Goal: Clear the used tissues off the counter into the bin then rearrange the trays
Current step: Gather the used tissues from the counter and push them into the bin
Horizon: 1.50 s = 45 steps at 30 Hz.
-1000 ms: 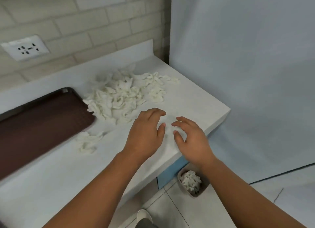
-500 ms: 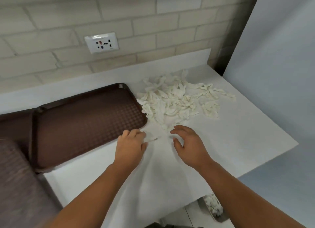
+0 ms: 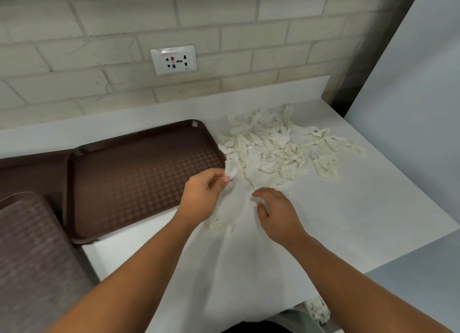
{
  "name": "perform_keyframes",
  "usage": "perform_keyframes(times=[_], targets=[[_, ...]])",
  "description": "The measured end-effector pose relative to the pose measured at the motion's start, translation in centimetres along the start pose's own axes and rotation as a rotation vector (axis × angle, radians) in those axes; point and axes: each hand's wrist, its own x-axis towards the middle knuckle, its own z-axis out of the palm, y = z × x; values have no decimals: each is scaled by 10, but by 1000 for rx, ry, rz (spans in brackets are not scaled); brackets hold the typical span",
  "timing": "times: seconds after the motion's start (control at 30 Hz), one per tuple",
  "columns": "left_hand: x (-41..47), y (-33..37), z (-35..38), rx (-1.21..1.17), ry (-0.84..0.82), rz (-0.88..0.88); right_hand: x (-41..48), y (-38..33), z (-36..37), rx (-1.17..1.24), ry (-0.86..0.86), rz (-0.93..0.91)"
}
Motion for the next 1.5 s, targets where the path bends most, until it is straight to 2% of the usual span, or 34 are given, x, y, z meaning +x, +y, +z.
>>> perform_keyframes(times=[0.1,0.27,0.4,0.5,0.6,0.73,0.97,1.13,1.23,1.4,1.5], targets=[[3,4,-16,-121,58,-67,-4,-13,9,4,-112,-48],[-4,4,-34,-183,107,-219,-5,-35,41,-186,-282,-311],[-16,6,-41,-246,194,-265,0,-42,60,-384,-249,-468],[-23,4,-44,-285,236,-265,-1,-34,70,-375,-165,-529],[-28,5,-41,-302,226,-268,-8,-27,66,-272,-131,-438],[-35,18,-23,-395,137,-284,-21,-31,39,-79,-113,-183],[-51,42,45,-181,-68,-194,-51,-21,-31,177,107,66],[-75,76,110,-251,-268,-141,-94,10,-88,321,172,179],[-92,93,160,-212,-321,-179,-132,36,-121,391,210,297],[-135,105,248,-131,-455,-144,-205,91,-168,367,292,446],[-161,101,299,-42,-510,-146,-253,128,-184,481,363,555]])
